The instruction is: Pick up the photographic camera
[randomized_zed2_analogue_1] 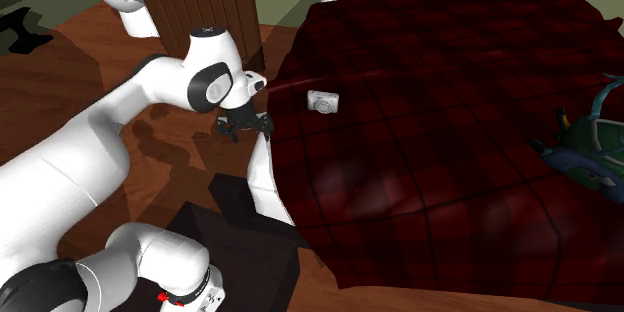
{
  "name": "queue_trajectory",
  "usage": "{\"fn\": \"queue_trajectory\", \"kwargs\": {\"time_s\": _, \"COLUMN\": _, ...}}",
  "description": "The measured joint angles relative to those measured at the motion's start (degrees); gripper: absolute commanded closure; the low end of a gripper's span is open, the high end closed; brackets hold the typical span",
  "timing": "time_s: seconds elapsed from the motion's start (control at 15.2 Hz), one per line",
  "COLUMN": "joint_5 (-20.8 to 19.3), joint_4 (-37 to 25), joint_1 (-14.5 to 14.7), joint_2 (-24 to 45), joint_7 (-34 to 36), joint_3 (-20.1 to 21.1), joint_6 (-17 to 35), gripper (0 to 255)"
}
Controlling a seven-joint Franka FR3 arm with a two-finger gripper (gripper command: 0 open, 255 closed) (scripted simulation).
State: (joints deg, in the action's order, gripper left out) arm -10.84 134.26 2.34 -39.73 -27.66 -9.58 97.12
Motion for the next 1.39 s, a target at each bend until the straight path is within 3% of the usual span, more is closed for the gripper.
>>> {"fn": "queue_trajectory", "kwargs": {"time_s": 0.33, "joint_5": -0.53, "joint_4": -7.06, "joint_1": 3.24, "joint_2": 7.66, "joint_7": -17.15, "joint_3": -8.36, "joint_6": 3.08, "gripper": 0}}
{"fn": "queue_trajectory", "kwargs": {"time_s": 0.66, "joint_5": 2.64, "joint_4": -17.25, "joint_1": 7.28, "joint_2": 17.60, "joint_7": -35.31, "joint_3": -16.57, "joint_6": 4.21, "gripper": 0}}
{"fn": "queue_trajectory", "kwargs": {"time_s": 1.06, "joint_5": 13.10, "joint_4": -34.48, "joint_1": 10.67, "joint_2": 34.39, "joint_7": -58.55, "joint_3": -25.26, "joint_6": 1.74, "gripper": 0}}
{"fn": "queue_trajectory", "kwargs": {"time_s": 1.19, "joint_5": 17.73, "joint_4": -40.95, "joint_1": 10.23, "joint_2": 40.42, "joint_7": -66.09, "joint_3": -26.93, "joint_6": -0.44, "gripper": 0}}
{"fn": "queue_trajectory", "kwargs": {"time_s": 1.39, "joint_5": 25.38, "joint_4": -52.82, "joint_1": 7.08, "joint_2": 50.57, "joint_7": -76.96, "joint_3": -27.89, "joint_6": -5.54, "gripper": 0}}
